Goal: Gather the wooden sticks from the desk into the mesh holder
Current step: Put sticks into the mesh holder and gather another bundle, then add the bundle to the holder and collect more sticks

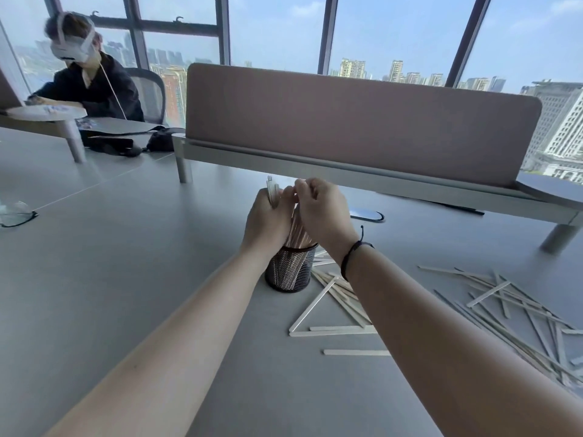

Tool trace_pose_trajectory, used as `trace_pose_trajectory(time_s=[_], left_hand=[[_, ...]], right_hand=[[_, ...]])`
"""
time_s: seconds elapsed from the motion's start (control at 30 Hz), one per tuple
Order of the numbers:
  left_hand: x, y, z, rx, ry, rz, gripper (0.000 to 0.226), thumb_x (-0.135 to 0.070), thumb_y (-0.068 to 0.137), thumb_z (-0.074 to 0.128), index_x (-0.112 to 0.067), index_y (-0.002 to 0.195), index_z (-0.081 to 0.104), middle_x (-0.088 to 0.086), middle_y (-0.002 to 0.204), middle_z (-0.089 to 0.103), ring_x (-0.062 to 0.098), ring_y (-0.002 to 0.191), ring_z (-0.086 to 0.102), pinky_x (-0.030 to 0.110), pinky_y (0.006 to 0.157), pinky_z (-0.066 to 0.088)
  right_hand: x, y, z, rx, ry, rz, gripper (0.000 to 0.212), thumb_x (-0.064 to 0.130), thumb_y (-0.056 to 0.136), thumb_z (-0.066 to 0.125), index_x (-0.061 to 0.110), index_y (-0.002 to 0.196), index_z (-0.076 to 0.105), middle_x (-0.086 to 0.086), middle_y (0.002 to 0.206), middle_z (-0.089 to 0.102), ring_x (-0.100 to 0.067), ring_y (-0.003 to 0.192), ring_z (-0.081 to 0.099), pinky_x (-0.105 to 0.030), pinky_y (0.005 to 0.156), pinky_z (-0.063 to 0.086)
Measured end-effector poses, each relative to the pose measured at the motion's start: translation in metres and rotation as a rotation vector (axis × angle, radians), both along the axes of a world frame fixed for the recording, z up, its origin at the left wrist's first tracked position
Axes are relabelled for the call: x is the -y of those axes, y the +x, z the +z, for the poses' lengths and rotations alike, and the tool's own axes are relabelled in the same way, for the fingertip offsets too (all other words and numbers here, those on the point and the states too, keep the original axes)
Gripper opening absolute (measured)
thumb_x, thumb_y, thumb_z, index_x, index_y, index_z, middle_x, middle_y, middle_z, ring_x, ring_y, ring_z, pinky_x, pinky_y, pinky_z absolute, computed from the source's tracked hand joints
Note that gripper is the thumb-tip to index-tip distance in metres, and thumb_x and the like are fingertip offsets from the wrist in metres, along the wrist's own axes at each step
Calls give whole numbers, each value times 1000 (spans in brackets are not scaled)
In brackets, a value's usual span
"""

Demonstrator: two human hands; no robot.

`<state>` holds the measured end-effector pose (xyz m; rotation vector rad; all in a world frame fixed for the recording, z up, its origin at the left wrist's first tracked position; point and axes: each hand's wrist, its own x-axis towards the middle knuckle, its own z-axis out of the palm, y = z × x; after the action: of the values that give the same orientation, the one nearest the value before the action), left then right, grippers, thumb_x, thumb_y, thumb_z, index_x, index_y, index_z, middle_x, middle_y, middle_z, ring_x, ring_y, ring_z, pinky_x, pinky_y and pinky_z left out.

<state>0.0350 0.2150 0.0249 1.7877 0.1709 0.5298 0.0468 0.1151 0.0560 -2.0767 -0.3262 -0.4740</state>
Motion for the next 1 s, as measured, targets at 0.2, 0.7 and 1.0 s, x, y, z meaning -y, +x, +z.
trace_pose_trajectory(time_s=[0.2,0.7,1.0], left_hand=[[0,-4,0,39,43,-119,63,-64,98,31,-8,107,58,8,85,58,25,90,61,30,70,43],[7,-14,12,-96,850,-250,91,-90,80,28,-38,155,24,0,151,47,24,135,51,42,100,41],[53,-65,-24,633,909,-92,42,-45,94,60,-10,117,66,9,124,64,31,118,56,48,102,46]], right_hand=[[5,-5,-27,227,-236,96,29,17,99,42,8,85,65,-6,93,65,-24,92,57,-34,77,42],[33,9,-45,-643,871,527,85,74,93,22,4,124,60,-9,113,68,-22,108,62,-35,91,45],[110,-12,-98,-198,-688,189,56,59,84,30,42,133,50,12,143,53,-16,133,48,-42,109,37]])
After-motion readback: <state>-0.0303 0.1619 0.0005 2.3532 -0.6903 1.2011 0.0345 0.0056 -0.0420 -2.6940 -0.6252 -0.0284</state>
